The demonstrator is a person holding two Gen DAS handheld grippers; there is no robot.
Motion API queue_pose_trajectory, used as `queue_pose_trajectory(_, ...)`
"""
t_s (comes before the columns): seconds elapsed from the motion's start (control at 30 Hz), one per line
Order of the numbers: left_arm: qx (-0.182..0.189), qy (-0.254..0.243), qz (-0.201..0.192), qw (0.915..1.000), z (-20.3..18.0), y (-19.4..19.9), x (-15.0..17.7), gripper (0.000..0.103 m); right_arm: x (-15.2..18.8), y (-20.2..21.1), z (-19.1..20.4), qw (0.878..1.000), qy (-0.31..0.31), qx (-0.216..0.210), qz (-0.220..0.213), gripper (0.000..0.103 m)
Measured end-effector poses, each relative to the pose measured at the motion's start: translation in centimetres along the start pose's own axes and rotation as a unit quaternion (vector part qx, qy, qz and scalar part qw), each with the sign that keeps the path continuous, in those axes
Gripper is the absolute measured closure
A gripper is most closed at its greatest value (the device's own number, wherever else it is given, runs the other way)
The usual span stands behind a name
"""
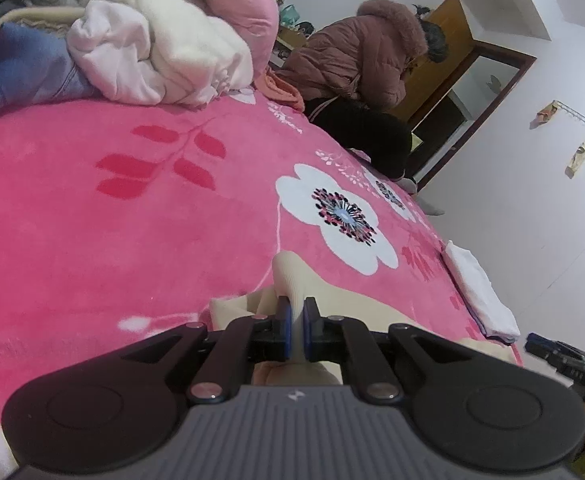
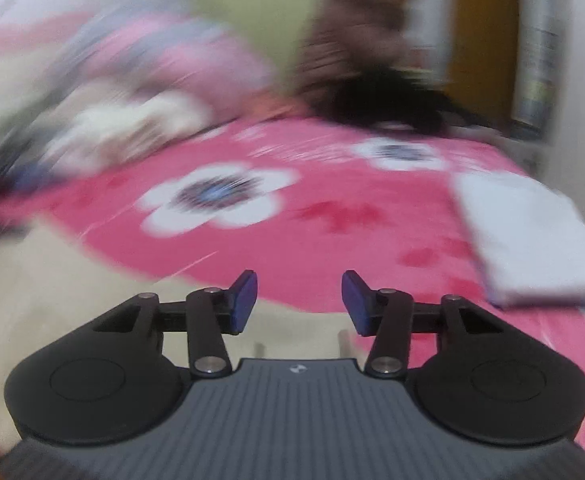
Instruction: Fold clothes
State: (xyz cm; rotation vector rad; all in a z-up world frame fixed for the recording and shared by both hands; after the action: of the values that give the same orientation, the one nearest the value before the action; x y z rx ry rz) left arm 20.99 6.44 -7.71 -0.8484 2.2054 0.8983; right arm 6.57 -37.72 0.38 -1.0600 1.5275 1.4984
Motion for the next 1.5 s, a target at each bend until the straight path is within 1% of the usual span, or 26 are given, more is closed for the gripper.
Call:
queue_pose_trajectory(0.07, 0.0, 0.002, 0.0, 1.0, 0.1, -0.1, 0.1, 0.096, -0.3, -1.6, 2.0, 0.997, 0.056, -0.049, 0.028, 0.057)
queue_pose_trajectory(0.1, 0.0, -0.001, 0.0, 1.0, 0.1, 0.0, 0.2, 0.095, -0.4, -2.6, 2.9, 0.992, 0.089, -0.072, 0.044, 0.057)
queue_pose_trajectory(0.17, 0.001, -0.005, -0.002, 1.0, 0.1, 0.0, 0.2, 0.095, -0.7, -4.3, 3.8, 0.982, 0.13, -0.109, 0.077, 0.057)
queue_pose_trajectory(0.23, 0.003, -0.007, -0.004, 1.0, 0.2, 0.0, 0.3, 0.095, -1.0, -5.9, 4.7, 0.968, 0.171, -0.145, 0.109, 0.057)
queue_pose_trajectory(0.3, 0.006, -0.005, -0.006, 1.0, 0.3, 0.0, 0.3, 0.095, -1.3, -7.6, 5.6, 0.95, 0.21, -0.181, 0.14, 0.057)
queue_pose_trajectory(0.37, 0.007, -0.001, -0.008, 0.9999, 0.5, 0.1, 0.4, 0.094, -1.3, -9.0, 6.1, 0.934, 0.225, -0.212, 0.179, 0.06)
queue_pose_trajectory(0.4, 0.008, 0.001, -0.01, 0.9999, 0.5, 0.1, 0.4, 0.094, -1.1, -9.3, 6.4, 0.927, 0.228, -0.225, 0.194, 0.063)
queue_pose_trajectory(0.43, 0.008, 0.002, -0.011, 0.9999, 0.6, 0.2, 0.5, 0.094, -1.0, -9.2, 6.8, 0.923, 0.23, -0.234, 0.203, 0.073)
queue_pose_trajectory(0.47, 0.01, 0.003, -0.013, 0.9999, 0.7, 0.2, 0.5, 0.094, -1.0, -9.2, 7.0, 0.919, 0.231, -0.239, 0.211, 0.079)
queue_pose_trajectory(0.5, 0.011, 0.004, -0.015, 0.9998, 0.7, 0.2, 0.5, 0.094, -1.0, -9.1, 7.2, 0.916, 0.232, -0.244, 0.219, 0.091)
queue_pose_trajectory(0.53, 0.011, 0.003, -0.016, 0.9998, 0.7, 0.2, 0.5, 0.094, -0.9, -8.9, 7.5, 0.914, 0.245, -0.239, 0.216, 0.099)
queue_pose_trajectory(0.6, 0.01, 0.001, -0.02, 0.9997, 0.6, 0.3, 0.5, 0.094, -0.9, -8.3, 8.2, 0.911, 0.271, -0.23, 0.209, 0.1)
queue_pose_trajectory(0.7, 0.007, -0.006, -0.033, 0.9994, 0.4, 0.7, 0.4, 0.094, -1.4, -7.1, 8.7, 0.918, 0.292, -0.205, 0.175, 0.101)
queue_pose_trajectory(0.8, 0.002, -0.009, -0.037, 0.9993, 0.3, 0.8, 0.3, 0.094, -2.1, -6.3, 8.4, 0.929, 0.299, -0.171, 0.139, 0.102)
queue_pose_trajectory(0.87, -0.007, -0.016, -0.034, 0.9993, 0.2, 0.7, 0.5, 0.094, -1.8, -6.2, 8.3, 0.931, 0.305, -0.157, 0.125, 0.102)
queue_pose_trajectory(0.93, -0.017, -0.029, -0.03, 0.999, 0.0, 0.6, 0.6, 0.094, -0.8, -6.7, 8.4, 0.928, 0.319, -0.145, 0.123, 0.102)
queue_pose_trajectory(1.0, -0.027, -0.045, -0.025, 0.9983, -0.3, 0.5, 0.8, 0.093, 0.3, -7.4, 8.6, 0.931, 0.319, -0.134, 0.118, 0.102)
queue_pose_trajectory(1.1, -0.042, -0.068, -0.017, 0.9967, -0.7, 0.5, 0.9, 0.082, 2.1, -8.4, 8.7, 0.935, 0.317, -0.116, 0.11, 0.1)
queue_pose_trajectory(1.13, -0.047, -0.076, -0.014, 0.9959, -0.9, 0.6, 0.9, 0.074, 2.0, -8.4, 8.3, 0.946, 0.291, -0.107, 0.098, 0.099)
queue_pose_trajectory(1.17, -0.05, -0.082, -0.014, 0.9953, -1.1, 0.8, 0.8, 0.066, 1.7, -7.3, 6.9, 0.96, 0.253, -0.088, 0.087, 0.098)
queue_pose_trajectory(1.23, -0.06, -0.095, -0.027, 0.9933, -1.6, 1.6, 0.5, 0.057, 1.2, -5.2, 3.9, 0.981, 0.175, -0.049, 0.063, 0.096)
queue_pose_trajectory(1.3, -0.068, -0.11, -0.046, 0.9905, -2.3, 2.6, 0.1, 0.052, 0.6, -3.0, 0.9, 0.995, 0.095, -0.011, 0.039, 0.094)
queue_pose_trajectory(1.37, -0.065, -0.117, -0.057, 0.9893, -3.2, 3.5, -0.2, 0.05, 0.1, -0.9, -2.2, 0.999, 0.014, 0.028, 0.015, 0.094)
queue_pose_trajectory(1.4, -0.059, -0.119, -0.059, 0.9894, -3.7, 3.8, -0.3, 0.05, -0.1, 0.2, -3.7, 0.999, -0.026, 0.048, 0.002, 0.094)
queue_pose_trajectory(1.47, -0.041, -0.119, -0.05, 0.9907, -4.9, 4.0, -0.1, 0.048, -0.5, 2.4, -6.8, 0.99, -0.106, 0.086, -0.022, 0.094)
queue_pose_trajectory(1.5, -0.031, -0.119, -0.042, 0.9915, -5.6, 3.9, 0.2, 0.047, 0.1, 4.1, -7.4, 0.987, -0.131, 0.087, -0.026, 0.093)
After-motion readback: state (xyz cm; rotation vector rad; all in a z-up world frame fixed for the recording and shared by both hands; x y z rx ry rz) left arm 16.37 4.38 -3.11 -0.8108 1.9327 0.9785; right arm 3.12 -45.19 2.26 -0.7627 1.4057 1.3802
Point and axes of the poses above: each gripper's, at about its wrist camera, not at the fingertips, and y roughly against the way its jaws point, z to its left, x to its underside, the point moved 4 cm from there along -y, roughly the way its jaws point, and after that the axes turned 8 degrees about -z, right-handed, at the moved point
